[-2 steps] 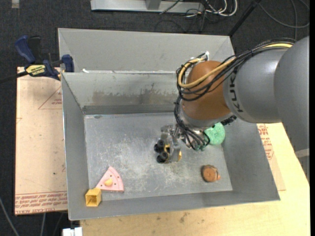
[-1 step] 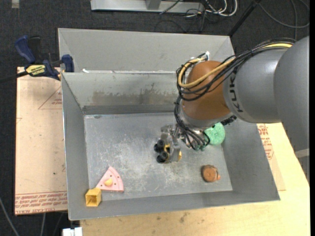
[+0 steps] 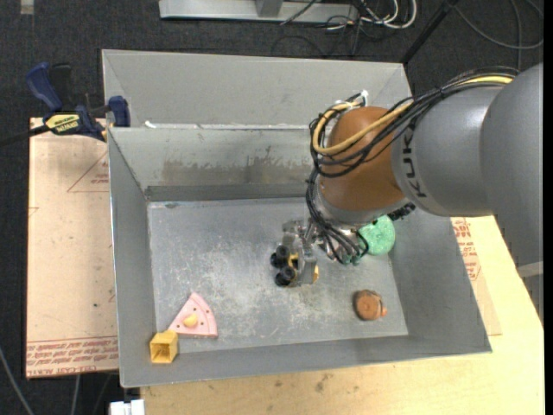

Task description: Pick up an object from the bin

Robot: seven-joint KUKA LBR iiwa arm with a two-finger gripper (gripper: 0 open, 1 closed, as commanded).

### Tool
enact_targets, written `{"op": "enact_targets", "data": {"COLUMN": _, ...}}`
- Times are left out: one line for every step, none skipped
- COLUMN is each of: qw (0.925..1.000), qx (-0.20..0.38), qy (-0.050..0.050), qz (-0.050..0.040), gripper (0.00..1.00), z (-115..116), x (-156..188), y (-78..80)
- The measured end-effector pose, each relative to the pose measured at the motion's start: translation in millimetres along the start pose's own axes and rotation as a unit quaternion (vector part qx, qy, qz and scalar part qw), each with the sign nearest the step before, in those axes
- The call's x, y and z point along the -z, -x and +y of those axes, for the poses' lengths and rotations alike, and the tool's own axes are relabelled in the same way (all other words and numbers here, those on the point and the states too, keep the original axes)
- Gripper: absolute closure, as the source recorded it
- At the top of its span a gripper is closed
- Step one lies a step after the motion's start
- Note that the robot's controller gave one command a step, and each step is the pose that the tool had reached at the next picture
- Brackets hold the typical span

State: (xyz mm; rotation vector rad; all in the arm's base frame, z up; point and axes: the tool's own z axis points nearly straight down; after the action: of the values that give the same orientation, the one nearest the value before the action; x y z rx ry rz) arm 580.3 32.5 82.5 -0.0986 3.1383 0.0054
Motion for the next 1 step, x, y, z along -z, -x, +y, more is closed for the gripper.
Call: {"op": "enact_targets", "data": {"qw": 1.0000, "qx": 0.000, "qy": 0.000, "qz": -0.0001, "gripper": 1.00, "z": -0.1, "x": 0.0, "y": 0.0}}
